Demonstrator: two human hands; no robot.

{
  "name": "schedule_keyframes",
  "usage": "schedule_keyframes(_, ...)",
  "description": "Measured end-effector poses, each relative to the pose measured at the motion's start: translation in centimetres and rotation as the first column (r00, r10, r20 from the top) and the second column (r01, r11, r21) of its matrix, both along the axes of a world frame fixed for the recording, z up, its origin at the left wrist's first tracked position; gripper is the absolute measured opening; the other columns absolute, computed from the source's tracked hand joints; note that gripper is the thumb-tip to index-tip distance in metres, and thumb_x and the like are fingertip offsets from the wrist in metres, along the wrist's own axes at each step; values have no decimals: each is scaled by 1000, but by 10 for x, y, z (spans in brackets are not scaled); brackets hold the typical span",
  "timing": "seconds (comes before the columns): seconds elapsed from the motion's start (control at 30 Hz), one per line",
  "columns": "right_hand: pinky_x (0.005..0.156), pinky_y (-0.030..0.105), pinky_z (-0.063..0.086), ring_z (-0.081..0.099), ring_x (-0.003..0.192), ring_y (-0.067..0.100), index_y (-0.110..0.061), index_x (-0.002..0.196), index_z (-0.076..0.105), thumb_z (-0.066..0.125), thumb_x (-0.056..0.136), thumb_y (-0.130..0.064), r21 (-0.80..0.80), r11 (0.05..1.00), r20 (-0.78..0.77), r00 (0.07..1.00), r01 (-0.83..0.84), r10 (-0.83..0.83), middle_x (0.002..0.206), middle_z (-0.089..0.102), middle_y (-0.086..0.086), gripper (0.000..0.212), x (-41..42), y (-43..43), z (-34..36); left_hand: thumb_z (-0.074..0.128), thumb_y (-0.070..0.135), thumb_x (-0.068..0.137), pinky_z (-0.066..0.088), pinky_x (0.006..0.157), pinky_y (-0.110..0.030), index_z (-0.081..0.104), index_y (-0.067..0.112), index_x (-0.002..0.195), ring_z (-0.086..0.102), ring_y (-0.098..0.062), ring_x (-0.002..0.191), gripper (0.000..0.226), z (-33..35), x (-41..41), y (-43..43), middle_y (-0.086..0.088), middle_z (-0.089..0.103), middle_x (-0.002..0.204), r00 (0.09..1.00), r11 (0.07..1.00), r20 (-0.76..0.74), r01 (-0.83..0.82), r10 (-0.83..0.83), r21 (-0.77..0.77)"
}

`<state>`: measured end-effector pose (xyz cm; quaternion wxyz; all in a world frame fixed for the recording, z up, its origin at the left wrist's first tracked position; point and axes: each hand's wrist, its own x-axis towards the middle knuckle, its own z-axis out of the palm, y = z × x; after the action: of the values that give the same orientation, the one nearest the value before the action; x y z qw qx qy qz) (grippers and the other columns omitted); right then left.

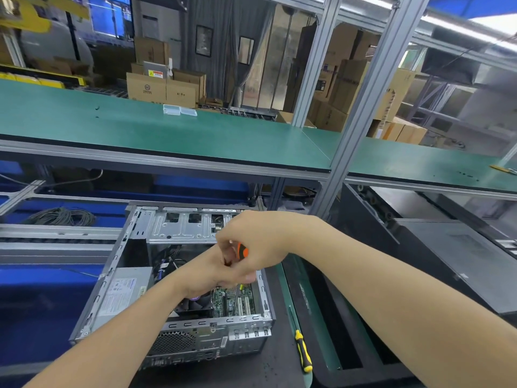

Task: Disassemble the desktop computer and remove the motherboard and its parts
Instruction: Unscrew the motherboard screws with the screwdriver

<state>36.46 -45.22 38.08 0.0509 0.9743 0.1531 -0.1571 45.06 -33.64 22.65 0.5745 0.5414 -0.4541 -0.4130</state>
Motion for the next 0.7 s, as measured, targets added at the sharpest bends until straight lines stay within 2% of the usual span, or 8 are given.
schedule_keyframes(0.07, 49, 30, 36, 62, 69, 23, -16, 78, 57, 54, 91, -69, -113, 981, 237, 963, 155, -125, 71, 54, -1, 54, 0, 1, -10, 78, 25, 90, 25, 61, -33, 53, 8, 73, 19, -24, 58, 35, -1, 2, 0, -9, 30, 61, 998, 1000, 55, -10, 9, 21)
schedule_keyframes(0.13, 45, 26, 33, 56, 51, 21, -14, 67, 48, 40, 92, -79, -66, 937, 309, 900, 342, -306, 63, 51, 2, 70, 1, 8, -19, 85, 36, 83, 25, 62, -36, 70, 17, 84, 21, -26, 62, 25, -2, 3, 0, -24, 33, 67, 999, 998, 38, -35, 33, 50)
schedule_keyframes(0.23, 41, 23, 32, 52, 44, 19, -14, 68, 42, 48, 103, -54, -16, 930, 207, 911, 367, -356, 61, 49, 3, 53, 5, 11, -21, 85, 40, 82, 29, 56, -26, 77, 21, 98, 24, -22, 59, 26, -3, 6, -2, -17, 40, 63, 998, 999, 60, -25, 22, 45)
schedule_keyframes(0.33, 50, 28, 39, 61, 67, 25, -14, 77, 55, 56, 101, -37, -42, 977, 78, 976, 208, -204, 69, 55, 1, 33, 6, 4, -9, 83, 34, 87, 30, 56, -23, 67, -7, 101, 29, -13, 50, 46, -4, 10, -3, 10, 42, 54, 999, 999, 33, -8, 6, 52)
schedule_keyframes(0.47, 64, 34, 48, 60, 79, 18, -24, 91, 62, 69, 92, -20, -4, 1000, -67, 998, 1, -2, 87, 63, -4, 8, 3, -2, 6, 85, 33, 83, 32, 63, -34, 65, -9, 104, 37, -22, 66, 51, -4, 11, 0, -16, 56, 82, 997, 996, 57, -54, 51, 64)
schedule_keyframes(0.53, 62, 31, 45, 57, 78, 18, -30, 76, 57, 64, 86, -2, -17, 997, -66, 995, -73, 71, 93, 64, 2, 30, 2, -1, 5, 86, 28, 80, 36, 73, -43, 63, -11, 107, 45, -28, 79, 52, -4, 10, 1, -12, 67, 92, 996, 994, 59, -79, 74, 78)
schedule_keyframes(0.63, 56, 22, 32, 50, 77, 14, -29, 72, 54, 62, 82, 3, -39, 995, -17, 995, -97, 96, 96, 61, 5, 34, 1, 2, -1, 79, 14, 87, 34, 76, -48, 71, 17, 98, 48, -21, 70, 14, -4, 9, 3, -1, 63, 72, 998, 998, 39, -50, 49, 42)
schedule_keyframes(0.7, 57, 23, 35, 50, 79, 13, -24, 83, 61, 64, 82, -1, -19, 996, -19, 996, -84, 84, 98, 62, 3, 23, 1, 2, -3, 78, 12, 88, 24, 68, -45, 67, 17, 92, 32, -20, 63, 14, -3, 8, 2, -11, 47, 66, 1000, 999, 8, -23, 23, 41)
